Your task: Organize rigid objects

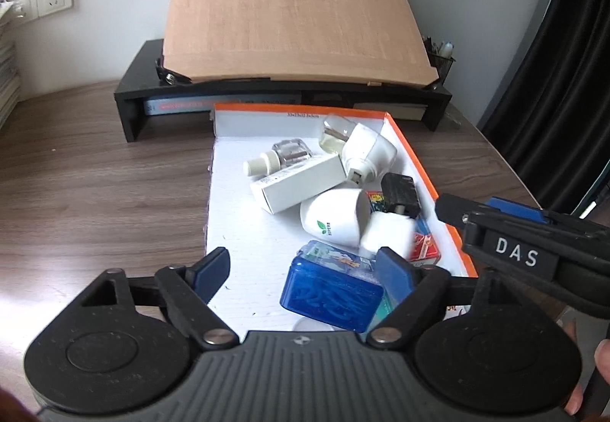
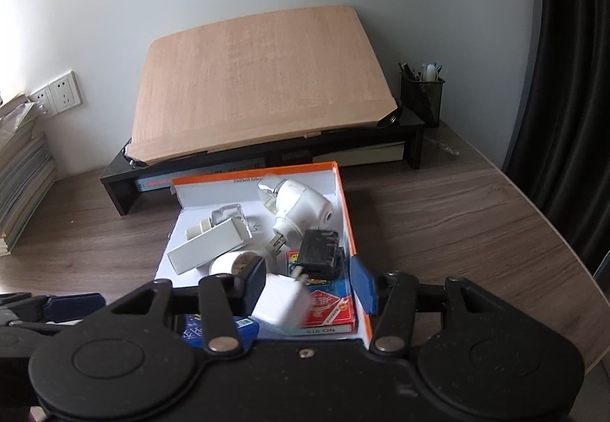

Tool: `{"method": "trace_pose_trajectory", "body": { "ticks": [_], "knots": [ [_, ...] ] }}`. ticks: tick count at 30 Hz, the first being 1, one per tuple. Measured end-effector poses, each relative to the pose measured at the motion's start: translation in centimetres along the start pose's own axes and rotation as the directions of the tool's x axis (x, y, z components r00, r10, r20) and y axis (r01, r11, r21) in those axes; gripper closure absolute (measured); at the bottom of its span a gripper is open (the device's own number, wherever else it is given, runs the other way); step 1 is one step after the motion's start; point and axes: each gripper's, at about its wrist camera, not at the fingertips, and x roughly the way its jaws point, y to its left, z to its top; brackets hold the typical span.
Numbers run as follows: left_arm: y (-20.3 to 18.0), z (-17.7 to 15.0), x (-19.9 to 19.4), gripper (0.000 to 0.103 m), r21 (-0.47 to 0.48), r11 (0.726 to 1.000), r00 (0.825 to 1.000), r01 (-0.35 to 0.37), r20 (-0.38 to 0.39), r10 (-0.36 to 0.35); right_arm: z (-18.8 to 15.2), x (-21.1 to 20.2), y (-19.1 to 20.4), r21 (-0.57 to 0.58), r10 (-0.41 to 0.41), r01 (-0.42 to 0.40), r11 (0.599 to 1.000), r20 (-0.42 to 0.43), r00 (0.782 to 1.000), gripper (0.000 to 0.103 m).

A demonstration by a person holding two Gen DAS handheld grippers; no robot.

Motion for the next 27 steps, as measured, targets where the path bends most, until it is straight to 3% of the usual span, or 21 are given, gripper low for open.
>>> {"method": "trace_pose_trajectory", "body": {
  "ticks": [5, 9, 16, 27],
  "knots": [
    [-0.8, -0.2, -1.4, 0.006, -0.004, 1.0, 1.0, -0.016, 0.009, 0.016, 0.1, -1.9, -0.7, -0.005, -0.011, 0.011, 1.0, 0.02, 1.0, 0.035],
    [-1.6, -1.0, -2.8, 0.001, -0.027, 1.0, 1.0, -0.017, 0.001, 0.017, -0.1, -3.8, -1.7, 0.0, -0.025, 0.025, 1.0, 0.02, 0.999, 0.024],
    [-3.4, -3.7, -4.5, 0.0, 0.005, 1.0, 1.0, -0.021, -0.023, 0.021, -2.3, -6.8, -3.3, -0.003, -0.039, 0.039, 0.999, -0.019, 0.999, 0.023],
    [-4.0, -6.1, -4.5, 0.0, -0.006, 0.994, 0.993, -0.106, -0.053, 0.106, -6.2, -8.3, -4.6, -0.016, -0.029, 0.028, 0.999, -0.115, 0.993, 0.023]
  ]
}}
